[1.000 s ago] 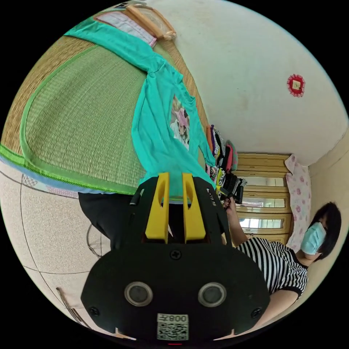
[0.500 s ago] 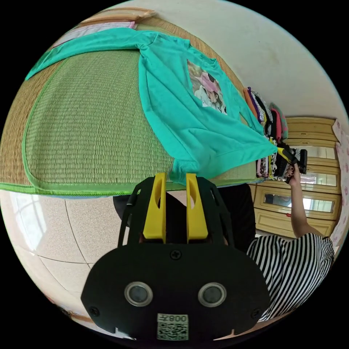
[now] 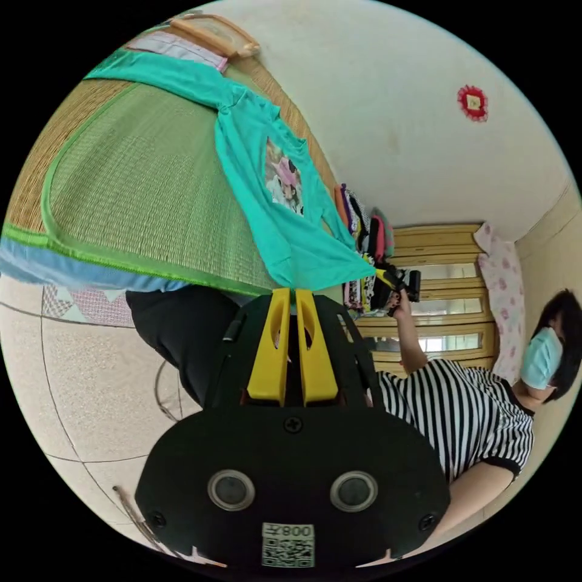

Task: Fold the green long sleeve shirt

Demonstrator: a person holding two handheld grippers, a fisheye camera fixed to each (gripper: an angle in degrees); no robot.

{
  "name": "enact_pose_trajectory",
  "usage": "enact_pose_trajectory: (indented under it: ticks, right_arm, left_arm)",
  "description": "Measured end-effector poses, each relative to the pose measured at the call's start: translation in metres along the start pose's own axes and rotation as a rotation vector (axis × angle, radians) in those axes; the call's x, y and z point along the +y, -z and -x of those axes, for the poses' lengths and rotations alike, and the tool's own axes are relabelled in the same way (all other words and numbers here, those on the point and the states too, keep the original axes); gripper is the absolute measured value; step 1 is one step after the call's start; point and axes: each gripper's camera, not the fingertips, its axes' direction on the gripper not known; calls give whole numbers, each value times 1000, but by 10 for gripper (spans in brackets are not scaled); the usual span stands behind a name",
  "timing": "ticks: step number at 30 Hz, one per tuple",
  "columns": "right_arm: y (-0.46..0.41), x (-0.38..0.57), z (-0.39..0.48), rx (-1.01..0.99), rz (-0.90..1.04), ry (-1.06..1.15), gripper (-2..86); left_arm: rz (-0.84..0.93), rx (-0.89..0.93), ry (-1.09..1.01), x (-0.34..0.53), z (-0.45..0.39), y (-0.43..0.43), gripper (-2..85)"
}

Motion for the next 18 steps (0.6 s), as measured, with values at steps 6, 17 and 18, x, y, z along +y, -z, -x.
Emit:
enact_pose_trajectory:
  ticks: [6, 17, 18]
  right_arm:
    - [-52, 56, -15, -39, 96, -73, 1]
    - [-135, 113, -71, -159, 169, -294, 1]
    - [-140, 111, -66, -139, 188, -280, 1]
  left_arm:
    - [-207, 194, 189, 71, 67, 53, 15]
    - [-193, 140, 276, 86, 114, 70, 14]
    - [-186, 109, 275, 86, 114, 74, 14]
